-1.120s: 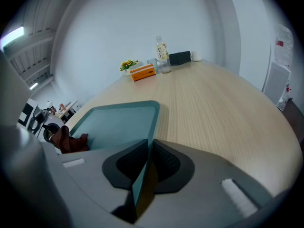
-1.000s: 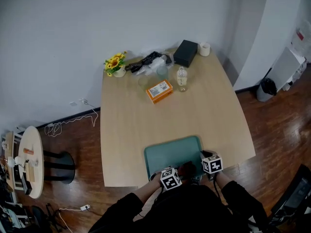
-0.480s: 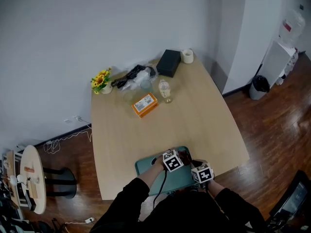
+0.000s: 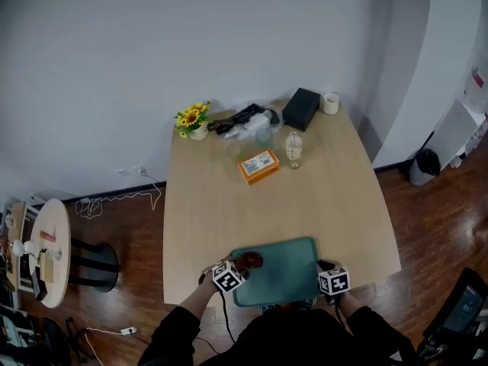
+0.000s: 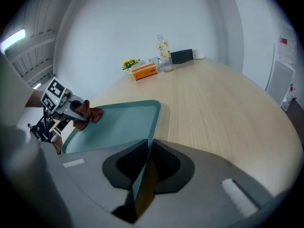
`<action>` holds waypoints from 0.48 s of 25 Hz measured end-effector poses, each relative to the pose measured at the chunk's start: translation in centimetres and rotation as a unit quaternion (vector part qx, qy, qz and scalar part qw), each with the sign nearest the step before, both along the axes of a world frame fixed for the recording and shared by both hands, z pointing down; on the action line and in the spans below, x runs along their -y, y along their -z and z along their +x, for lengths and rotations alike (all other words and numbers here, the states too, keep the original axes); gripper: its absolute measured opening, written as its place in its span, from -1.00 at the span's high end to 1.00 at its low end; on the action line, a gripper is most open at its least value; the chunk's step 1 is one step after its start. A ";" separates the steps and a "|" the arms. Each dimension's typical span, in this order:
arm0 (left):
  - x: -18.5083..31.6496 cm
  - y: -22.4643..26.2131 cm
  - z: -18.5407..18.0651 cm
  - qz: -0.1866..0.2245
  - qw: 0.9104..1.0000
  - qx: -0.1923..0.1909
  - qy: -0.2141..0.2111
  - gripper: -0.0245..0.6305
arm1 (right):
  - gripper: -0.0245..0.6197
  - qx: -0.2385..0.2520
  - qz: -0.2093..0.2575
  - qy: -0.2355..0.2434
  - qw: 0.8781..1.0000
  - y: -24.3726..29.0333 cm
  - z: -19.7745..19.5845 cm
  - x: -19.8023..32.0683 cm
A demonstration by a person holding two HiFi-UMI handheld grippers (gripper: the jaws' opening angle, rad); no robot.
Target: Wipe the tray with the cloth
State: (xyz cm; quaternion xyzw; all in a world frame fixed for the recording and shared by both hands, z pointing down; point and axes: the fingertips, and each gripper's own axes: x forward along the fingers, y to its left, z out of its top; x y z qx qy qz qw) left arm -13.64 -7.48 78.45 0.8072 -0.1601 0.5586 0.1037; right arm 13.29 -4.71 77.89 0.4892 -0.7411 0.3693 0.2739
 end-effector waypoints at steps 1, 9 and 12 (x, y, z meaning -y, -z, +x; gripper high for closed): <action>-1.1 0.1 -0.8 0.000 1.000 -0.009 0.010 0.68 | 0.81 -0.002 0.001 0.000 1.000 0.0 0.1 0.1; -7.1 0.6 2.1 0.009 0.997 -0.055 0.049 0.68 | 0.80 -0.006 0.005 -0.003 1.000 -0.1 -0.1 0.6; -7.4 1.8 4.2 0.001 0.989 -0.104 0.103 0.68 | 0.81 -0.007 0.006 -0.005 1.000 -0.3 0.0 0.8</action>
